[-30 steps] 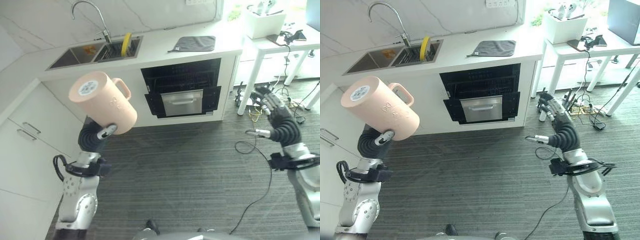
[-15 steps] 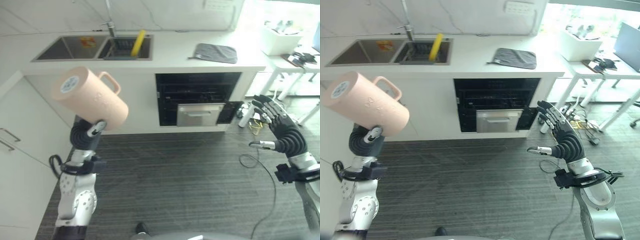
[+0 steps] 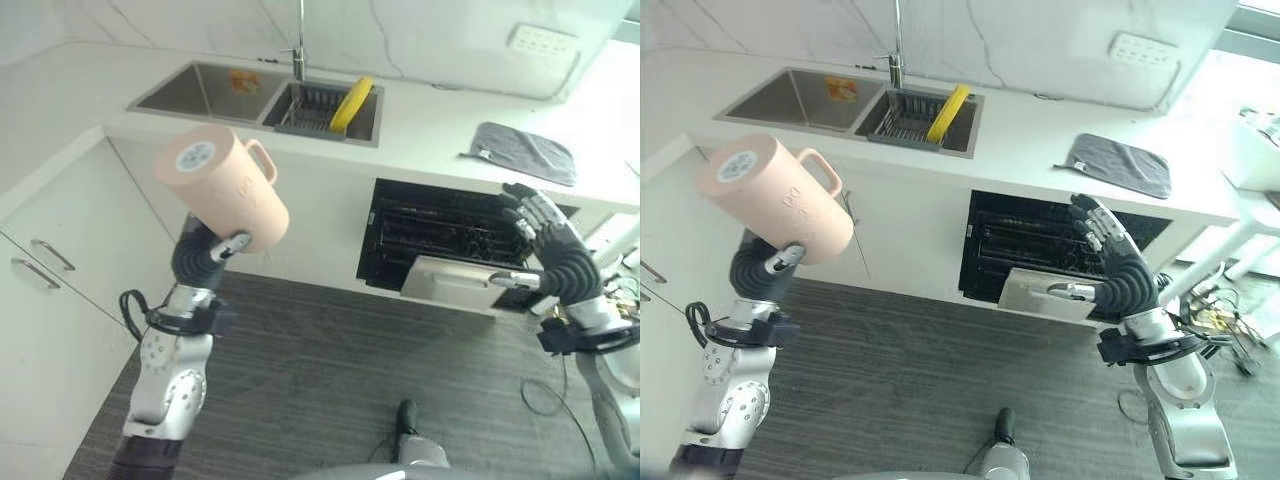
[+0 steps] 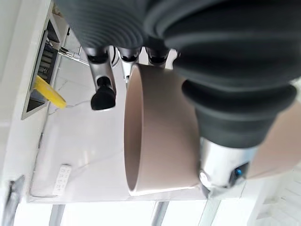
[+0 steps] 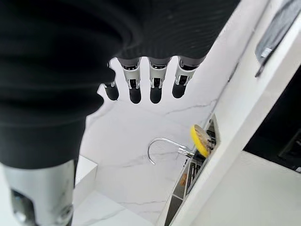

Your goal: Place the dishes in the dishwasher.

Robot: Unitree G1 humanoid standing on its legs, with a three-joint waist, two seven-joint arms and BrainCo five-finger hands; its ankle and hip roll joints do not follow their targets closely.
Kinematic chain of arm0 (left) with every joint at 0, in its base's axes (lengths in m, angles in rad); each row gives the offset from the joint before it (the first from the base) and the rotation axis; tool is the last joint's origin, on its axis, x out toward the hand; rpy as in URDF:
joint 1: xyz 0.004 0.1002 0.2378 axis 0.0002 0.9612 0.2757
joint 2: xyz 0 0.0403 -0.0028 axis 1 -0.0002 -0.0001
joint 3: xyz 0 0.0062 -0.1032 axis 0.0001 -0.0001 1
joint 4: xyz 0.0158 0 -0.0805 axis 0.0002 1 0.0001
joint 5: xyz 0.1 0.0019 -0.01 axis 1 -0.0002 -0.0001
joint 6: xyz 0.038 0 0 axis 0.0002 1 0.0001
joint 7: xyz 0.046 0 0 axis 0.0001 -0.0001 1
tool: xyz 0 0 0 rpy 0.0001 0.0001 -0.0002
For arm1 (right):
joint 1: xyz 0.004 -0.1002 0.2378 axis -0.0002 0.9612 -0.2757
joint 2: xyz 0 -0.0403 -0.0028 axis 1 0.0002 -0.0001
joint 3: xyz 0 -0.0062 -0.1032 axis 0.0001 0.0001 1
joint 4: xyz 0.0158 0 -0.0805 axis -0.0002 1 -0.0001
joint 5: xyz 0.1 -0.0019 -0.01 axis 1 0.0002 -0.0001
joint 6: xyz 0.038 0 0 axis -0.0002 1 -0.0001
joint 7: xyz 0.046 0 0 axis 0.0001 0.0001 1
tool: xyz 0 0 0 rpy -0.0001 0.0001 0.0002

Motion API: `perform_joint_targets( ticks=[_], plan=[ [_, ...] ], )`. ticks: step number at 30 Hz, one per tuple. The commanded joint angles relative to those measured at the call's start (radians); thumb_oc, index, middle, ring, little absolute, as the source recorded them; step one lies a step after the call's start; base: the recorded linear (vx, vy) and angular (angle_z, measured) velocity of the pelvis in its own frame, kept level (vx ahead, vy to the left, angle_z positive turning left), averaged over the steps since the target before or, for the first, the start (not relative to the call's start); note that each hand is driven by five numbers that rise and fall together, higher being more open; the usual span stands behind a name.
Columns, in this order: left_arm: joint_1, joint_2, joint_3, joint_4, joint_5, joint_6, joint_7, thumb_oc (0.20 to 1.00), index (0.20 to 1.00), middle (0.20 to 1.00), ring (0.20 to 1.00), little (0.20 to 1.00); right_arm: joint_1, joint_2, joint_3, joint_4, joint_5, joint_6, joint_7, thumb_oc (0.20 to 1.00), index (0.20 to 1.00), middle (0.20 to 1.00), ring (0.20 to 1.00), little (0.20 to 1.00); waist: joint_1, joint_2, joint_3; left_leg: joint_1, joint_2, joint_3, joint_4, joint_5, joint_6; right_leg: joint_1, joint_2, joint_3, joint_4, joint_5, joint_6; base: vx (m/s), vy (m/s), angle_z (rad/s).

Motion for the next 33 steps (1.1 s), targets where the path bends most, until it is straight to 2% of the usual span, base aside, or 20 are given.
perform_joint_targets(
  ticks=[1, 4, 6, 7, 9, 10, 11, 13, 14, 15, 16, 17, 19, 20, 22, 25, 29, 30, 31, 33],
  plan=[
    [-0.055, 0.053, 0.052, -0.079, 0.035, -0.053, -0.011, 0.2, 0.2, 0.2, 0.2, 0.2, 0.012, -0.003, -0.034, -0.102, 0.011, -0.039, -0.023, 1.0, 1.0, 1.0, 1.0, 1.0, -0.036, 0.005, 0.007, -0.135, -0.016, 0.013, 0.002, 0.018, 0.068, 0.088, -0.101, 0.02, -0.042, -0.024, 0.095, 0.17, -0.358, -0.07],
    [-0.057, 0.063, 0.066, -0.086, 0.039, -0.05, -0.014, 0.2, 0.2, 0.2, 0.2, 0.2, 0.001, -0.002, -0.024, -0.098, 0.015, -0.047, -0.026, 1.0, 1.0, 1.0, 1.0, 1.0, -0.025, 0.008, -0.005, -0.12, 0.009, 0.013, 0.008, 0.019, 0.054, 0.117, -0.093, 0.038, -0.047, -0.085, 0.098, 0.22, -0.594, -0.16],
    [-0.054, 0.064, 0.074, -0.094, 0.032, -0.045, -0.007, 0.2, 0.2, 0.2, 0.2, 0.2, -0.027, -0.013, -0.012, -0.093, 0.017, -0.034, -0.04, 1.0, 1.0, 1.0, 1.0, 1.0, -0.011, 0.008, -0.005, -0.136, 0.051, 0.015, 0.076, 0.011, 0.028, 0.134, -0.077, 0.02, -0.04, -0.121, 0.095, 0.23, -0.755, 0.05],
    [-0.044, 0.065, 0.083, -0.082, 0.007, -0.047, -0.007, 0.2, 0.2, 0.2, 0.2, 0.2, -0.06, -0.025, 0.002, -0.081, 0.007, -0.008, -0.058, 1.0, 1.0, 1.0, 1.0, 1.0, -0.013, 0.01, -0.008, -0.131, 0.081, 0.014, 0.109, 0.008, 0.013, 0.127, -0.047, 0.039, -0.053, -0.138, 0.095, 0.25, -0.741, 0.1],
    [-0.027, 0.055, 0.085, -0.085, -0.011, -0.051, -0.007, 0.2, 0.2, 0.2, 0.2, 0.2, -0.091, -0.038, 0.016, -0.069, 0.055, 0.007, -0.043, 1.0, 1.0, 1.0, 1.0, 1.0, -0.013, 0.023, -0.01, -0.126, 0.122, 0.032, 0.167, 0.048, -0.013, 0.134, -0.002, 0.029, -0.056, -0.162, 0.063, 0.24, -0.632, -0.09],
    [-0.017, 0.05, 0.086, -0.089, -0.006, -0.048, -0.007, 0.2, 0.2, 0.2, 0.2, 0.2, -0.096, -0.042, 0.013, -0.063, 0.061, 0.006, -0.028, 1.0, 1.0, 1.0, 1.0, 1.0, -0.013, 0.031, -0.011, -0.143, 0.151, 0.03, 0.233, 0.107, -0.035, 0.142, 0.03, 0.026, -0.056, -0.178, 0.037, 0.21, -0.566, -0.29],
    [-0.007, 0.044, 0.087, -0.099, -0.001, -0.047, -0.004, 0.2, 0.2, 0.2, 0.2, 0.2, -0.098, -0.06, -0.002, -0.068, 0.084, 0.018, -0.014, 1.0, 1.0, 1.0, 1.0, 1.0, -0.014, 0.029, -0.01, -0.178, 0.159, 0.029, 0.337, 0.138, -0.047, 0.152, 0.064, 0.03, -0.056, -0.199, 0.004, 0.18, -0.491, -0.42],
    [-0.008, 0.035, 0.084, -0.097, 0.0, -0.047, 0.0, 0.2, 0.2, 0.2, 0.2, 0.2, -0.096, -0.071, -0.006, -0.068, 0.085, 0.024, -0.006, 1.0, 1.0, 1.0, 1.0, 1.0, -0.014, 0.026, -0.006, -0.247, 0.144, 0.033, 0.429, 0.139, -0.048, 0.174, 0.086, 0.026, -0.056, -0.222, -0.022, 0.13, -0.347, -0.55],
    [-0.015, 0.03, 0.082, -0.087, -0.002, -0.048, -0.004, 0.2, 0.2, 0.2, 0.2, 0.2, -0.102, -0.078, -0.001, -0.065, 0.067, 0.029, -0.017, 1.0, 1.0, 1.0, 1.0, 1.0, -0.014, 0.027, -0.004, -0.272, 0.121, 0.034, 0.417, 0.116, -0.039, 0.179, 0.092, 0.023, -0.056, -0.227, -0.023, 0.14, -0.186, -0.23],
    [-0.018, 0.023, 0.085, -0.084, -0.002, -0.047, -0.009, 0.2, 0.2, 0.2, 0.2, 0.2, -0.117, -0.088, 0.008, -0.064, 0.064, 0.04, -0.029, 1.0, 1.0, 1.0, 1.0, 1.0, -0.014, 0.031, -0.002, -0.266, 0.081, 0.033, 0.353, 0.085, -0.021, 0.179, 0.095, 0.029, -0.056, -0.23, -0.017, 0.15, -0.061, -0.06],
    [-0.012, 0.021, 0.088, -0.085, -0.001, -0.051, -0.013, 0.2, 0.2, 0.2, 0.2, 0.2, -0.121, -0.091, 0.01, -0.063, 0.072, 0.041, -0.026, 1.0, 1.0, 1.0, 1.0, 1.0, -0.014, 0.037, -0.001, -0.25, 0.062, 0.027, 0.3, 0.078, -0.011, 0.178, 0.101, 0.039, -0.056, -0.231, -0.013, 0.2, 0.072, -0.19],
    [-0.004, 0.019, 0.096, -0.09, 0.006, -0.053, -0.022, 0.2, 0.2, 0.2, 0.2, 0.2, -0.11, -0.078, 0.011, -0.064, 0.062, 0.032, -0.014, 1.0, 1.0, 1.0, 1.0, 1.0, -0.017, 0.053, 0.0, -0.236, 0.065, 0.018, 0.17, 0.118, -0.013, 0.183, 0.116, 0.055, -0.056, -0.239, -0.009, 0.18, 0.11, -0.44],
    [-0.009, 0.02, 0.087, -0.091, 0.014, -0.058, -0.016, 0.2, 0.2, 0.2, 0.2, 0.2, -0.093, -0.069, 0.014, -0.068, 0.05, 0.029, -0.012, 1.0, 1.0, 1.0, 1.0, 1.0, -0.023, 0.057, -0.002, -0.223, 0.087, 0.041, 0.05, 0.168, -0.024, 0.193, 0.111, 0.05, -0.056, -0.246, -0.002, 0.15, 0.166, -0.51],
    [-0.018, 0.02, 0.078, -0.089, 0.01, -0.058, -0.013, 0.2, 0.2, 0.2, 0.2, 0.2, -0.078, -0.066, 0.005, -0.073, 0.045, 0.028, -0.001, 1.0, 1.0, 1.0, 1.0, 1.0, -0.028, 0.057, -0.006, -0.217, 0.1, 0.061, 0.009, 0.184, -0.029, 0.199, 0.097, 0.025, -0.056, -0.248, 0.005, 0.12, 0.224, -0.3],
    [-0.016, 0.02, 0.074, -0.084, 0.019, -0.078, -0.024, 0.2, 0.2, 0.2, 0.2, 0.2, -0.068, -0.076, -0.01, -0.073, 0.061, 0.021, 0.021, 1.0, 1.0, 1.0, 1.0, 1.0, -0.03, 0.054, -0.013, -0.204, 0.104, 0.075, 0.002, 0.163, -0.028, 0.208, 0.076, -0.011, -0.056, -0.245, 0.013, 0.11, 0.287, -0.06],
    [-0.021, 0.026, 0.067, -0.079, 0.032, -0.088, -0.013, 0.2, 0.2, 0.2, 0.2, 0.2, -0.052, -0.068, -0.025, -0.079, 0.096, 0.025, 0.046, 1.0, 1.0, 1.0, 1.0, 1.0, -0.033, 0.052, -0.024, -0.187, 0.071, 0.052, 0.002, 0.126, -0.012, 0.214, 0.061, -0.018, -0.056, -0.241, 0.03, 0.14, 0.361, -0.22],
    [-0.042, 0.027, 0.062, -0.074, 0.046, -0.064, -0.013, 0.2, 0.2, 0.2, 0.2, 0.2, -0.027, -0.036, -0.025, -0.1, 0.087, 0.045, 0.073, 1.0, 1.0, 1.0, 1.0, 1.0, -0.041, 0.042, -0.022, -0.176, 0.043, 0.035, 0.002, 0.105, 0.018, 0.217, 0.057, -0.006, -0.009, -0.254, 0.039, 0.12, 0.277, -0.17],
    [-0.062, 0.034, 0.037, -0.072, 0.079, -0.06, 0.0, 0.2, 0.2, 0.2, 0.2, 0.2, -0.01, -0.024, -0.021, -0.108, 0.103, 0.047, 0.094, 1.0, 1.0, 1.0, 1.0, 1.0, -0.046, 0.034, -0.008, -0.173, 0.035, 0.029, 0.002, 0.099, 0.042, 0.159, 0.05, 0.006, 0.15, -0.279, 0.052, 0.07, 0.163, -0.09],
    [-0.075, 0.038, 0.025, -0.07, 0.098, -0.061, 0.013, 0.2, 0.2, 0.2, 0.2, 0.2, -0.004, -0.018, -0.02, -0.106, 0.106, 0.045, 0.101, 1.0, 1.0, 1.0, 1.0, 1.0, -0.051, 0.027, -0.001, -0.171, 0.032, 0.018, 0.002, 0.093, 0.05, 0.132, 0.04, 0.027, 0.176, -0.279, 0.057, 0.08, 0.135, -0.04],
    [-0.093, 0.044, 0.013, -0.068, 0.108, -0.062, 0.028, 0.2, 0.2, 0.2, 0.2, 0.2, -0.006, -0.013, -0.008, -0.099, 0.105, 0.039, 0.101, 1.0, 1.0, 1.0, 1.0, 1.0, -0.046, 0.017, 0.001, -0.171, 0.034, 0.013, 0.002, 0.087, 0.05, 0.141, 0.005, 0.034, 0.117, -0.265, 0.063, 0.06, -0.144, 0.14]
  ],
)
